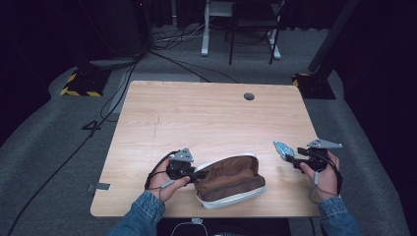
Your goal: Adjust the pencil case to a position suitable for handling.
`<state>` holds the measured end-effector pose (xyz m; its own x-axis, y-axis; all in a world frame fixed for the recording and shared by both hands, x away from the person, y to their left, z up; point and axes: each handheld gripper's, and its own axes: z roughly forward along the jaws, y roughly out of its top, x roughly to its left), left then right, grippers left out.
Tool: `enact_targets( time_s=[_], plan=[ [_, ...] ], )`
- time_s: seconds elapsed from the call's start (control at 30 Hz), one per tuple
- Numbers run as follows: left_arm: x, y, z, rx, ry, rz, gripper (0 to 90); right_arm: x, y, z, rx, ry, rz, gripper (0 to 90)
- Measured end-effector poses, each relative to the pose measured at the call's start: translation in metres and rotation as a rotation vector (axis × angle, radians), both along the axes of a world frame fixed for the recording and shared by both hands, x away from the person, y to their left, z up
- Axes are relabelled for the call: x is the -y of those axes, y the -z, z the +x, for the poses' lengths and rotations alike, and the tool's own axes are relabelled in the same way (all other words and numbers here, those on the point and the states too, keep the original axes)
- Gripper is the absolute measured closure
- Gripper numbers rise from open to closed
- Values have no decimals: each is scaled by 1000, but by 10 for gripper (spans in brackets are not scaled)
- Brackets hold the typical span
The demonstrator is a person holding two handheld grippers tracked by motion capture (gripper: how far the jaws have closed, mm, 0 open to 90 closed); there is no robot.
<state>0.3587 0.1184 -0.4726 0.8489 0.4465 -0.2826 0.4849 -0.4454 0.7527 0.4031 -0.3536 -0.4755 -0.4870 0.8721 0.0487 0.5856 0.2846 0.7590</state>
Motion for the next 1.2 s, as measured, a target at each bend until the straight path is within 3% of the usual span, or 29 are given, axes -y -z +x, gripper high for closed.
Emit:
enact_targets(
  time_s=[0.27, 0.33, 0.53, 0.67, 0.97, 1.1, 1.2],
  plan=[
    [-7, 5, 2, 7, -16, 9, 817, -1, 0, 0, -4, 1, 2, 329],
    [-7, 5, 3, 13, -20, 32, 788, -1, 0, 0, -6, 0, 1, 329],
    [-9, 3, 4, 31, -96, 23, 395, -1, 0, 0, -5, 0, 2, 328],
    [-10, -2, 3, 61, -104, 15, 284, 0, 0, 0, -4, 0, 1, 327],
    [-15, -30, -4, 136, -135, 35, 230, 3, 1, 1, -10, 12, 8, 322],
    [-21, -40, -11, 173, -159, 93, 218, 4, 0, 0, -10, 19, 11, 310],
    [-29, -44, -14, 182, -179, 84, 216, 4, 0, 0, -10, 23, 11, 300]
  ],
)
